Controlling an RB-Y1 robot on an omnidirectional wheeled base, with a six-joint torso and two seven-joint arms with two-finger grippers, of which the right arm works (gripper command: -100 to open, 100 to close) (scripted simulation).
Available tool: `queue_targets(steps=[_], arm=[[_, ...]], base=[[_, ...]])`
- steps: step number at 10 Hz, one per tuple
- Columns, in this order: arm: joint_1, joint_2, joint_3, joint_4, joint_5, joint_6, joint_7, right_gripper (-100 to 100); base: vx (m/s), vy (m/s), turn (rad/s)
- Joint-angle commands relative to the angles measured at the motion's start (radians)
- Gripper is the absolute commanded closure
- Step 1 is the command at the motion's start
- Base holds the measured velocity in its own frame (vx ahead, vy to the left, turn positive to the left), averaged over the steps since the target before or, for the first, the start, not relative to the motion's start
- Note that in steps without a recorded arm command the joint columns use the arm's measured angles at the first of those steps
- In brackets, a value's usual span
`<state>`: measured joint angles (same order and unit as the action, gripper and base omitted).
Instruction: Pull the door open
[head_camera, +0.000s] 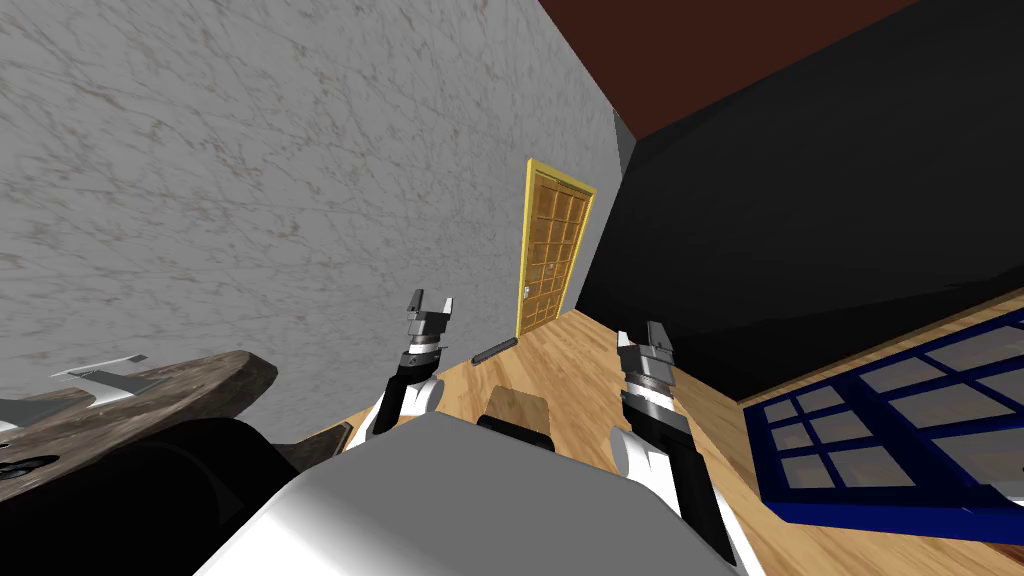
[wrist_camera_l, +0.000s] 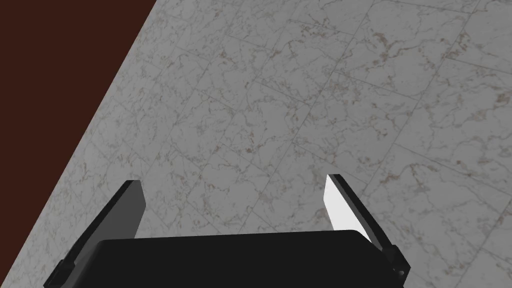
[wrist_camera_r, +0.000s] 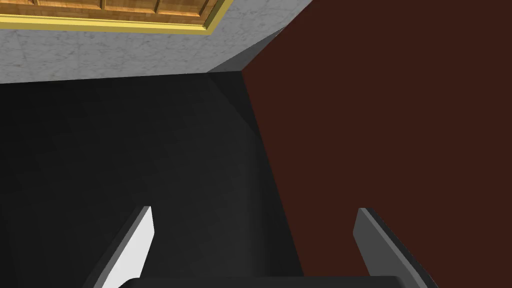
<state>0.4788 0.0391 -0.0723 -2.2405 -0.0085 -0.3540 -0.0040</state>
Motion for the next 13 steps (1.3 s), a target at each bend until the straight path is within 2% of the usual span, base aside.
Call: queue_targets(steps=[1, 4, 6, 9, 10, 13], arm=[[-0.011, -0.013, 0.003, 0.031, 0.008, -0.01, 0.026, -100], [-0.033, -0.033, 0.01, 0.091, 0.024, -0.029, 0.075, -100], [-0.043, -0.04, 0.012, 0.118, 0.031, -0.037, 0.098, -100], [-0.064, -0.056, 0.018, 0.176, 0.047, -0.055, 0.146, -100], [-0.077, -0.063, 0.022, 0.211, 0.056, -0.066, 0.175, -100], [-0.096, -0.075, 0.028, 0.263, 0.07, -0.083, 0.219, -100]], base=[[0.056, -0.017, 0.03], [0.116, -0.039, 0.05], [0.09, -0.053, 0.032], [0.097, -0.035, 0.041], [0.108, -0.048, 0.052], [0.087, -0.042, 0.04]])
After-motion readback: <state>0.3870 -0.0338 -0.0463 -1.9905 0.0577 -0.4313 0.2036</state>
